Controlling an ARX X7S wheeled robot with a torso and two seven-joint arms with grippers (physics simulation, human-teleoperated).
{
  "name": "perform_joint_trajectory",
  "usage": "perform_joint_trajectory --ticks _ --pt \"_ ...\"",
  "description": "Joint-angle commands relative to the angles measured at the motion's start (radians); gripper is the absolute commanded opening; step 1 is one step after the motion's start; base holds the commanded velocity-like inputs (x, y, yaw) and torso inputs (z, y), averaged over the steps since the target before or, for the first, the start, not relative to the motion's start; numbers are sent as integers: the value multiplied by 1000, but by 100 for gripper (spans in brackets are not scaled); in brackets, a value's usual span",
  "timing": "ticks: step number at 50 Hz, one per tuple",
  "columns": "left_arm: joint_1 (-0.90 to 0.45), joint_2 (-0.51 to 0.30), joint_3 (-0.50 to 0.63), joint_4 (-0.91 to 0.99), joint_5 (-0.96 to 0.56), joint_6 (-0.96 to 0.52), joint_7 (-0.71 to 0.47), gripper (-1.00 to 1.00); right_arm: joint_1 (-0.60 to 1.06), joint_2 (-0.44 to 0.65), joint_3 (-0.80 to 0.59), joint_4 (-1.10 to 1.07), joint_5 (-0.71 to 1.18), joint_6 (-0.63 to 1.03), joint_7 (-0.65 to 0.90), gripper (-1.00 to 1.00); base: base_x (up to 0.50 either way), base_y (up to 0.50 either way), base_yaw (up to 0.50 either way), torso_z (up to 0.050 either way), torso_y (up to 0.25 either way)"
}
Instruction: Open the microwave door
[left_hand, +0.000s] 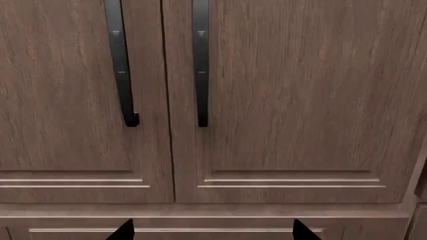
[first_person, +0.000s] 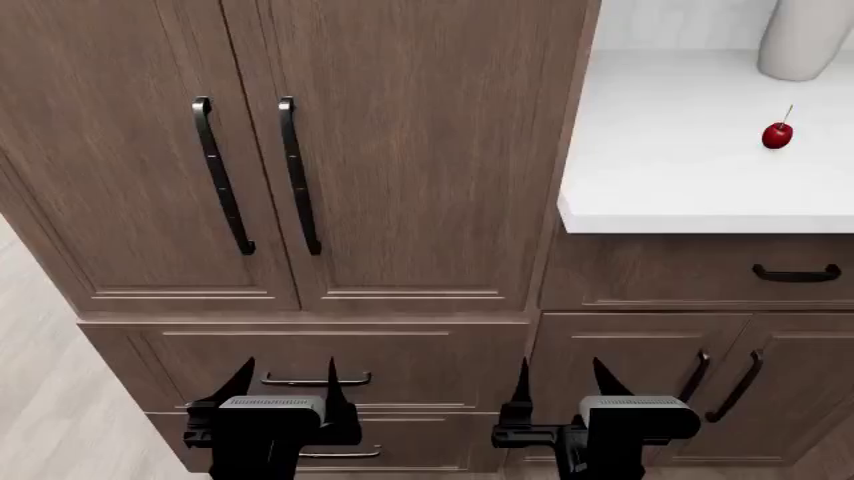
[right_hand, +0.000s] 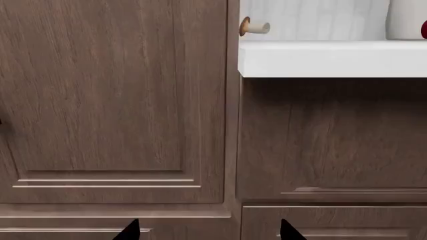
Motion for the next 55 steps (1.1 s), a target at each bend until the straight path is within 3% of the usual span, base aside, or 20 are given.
perform_joint_trajectory --ticks 1,7,22,34,47,55 --pt "-2 -16 18 -9 -14 6 -19 100 -1 15 -20 -1 17 -1 21 100 0 0 0 0 0" --pt "-1 -41 49 -16 -29 40 -32 100 0 32 -49 -12 44 4 45 100 0 0 0 3 0" --pt "-45 -95 76 178 -23 -46 -52 100 72 72 -91 -175 55 77 83 100 0 0 0 50 27" --pt "-198 -157 69 450 -20 -245 -46 100 132 105 -103 -402 32 199 118 100 0 0 0 50 20" --pt "-438 -211 78 766 -9 -542 -17 100 398 137 -155 -896 -46 587 130 100 0 0 0 50 20" --pt "-613 -232 60 939 -26 -758 1 100 545 118 -182 -1047 -127 754 77 100 0 0 0 50 14"
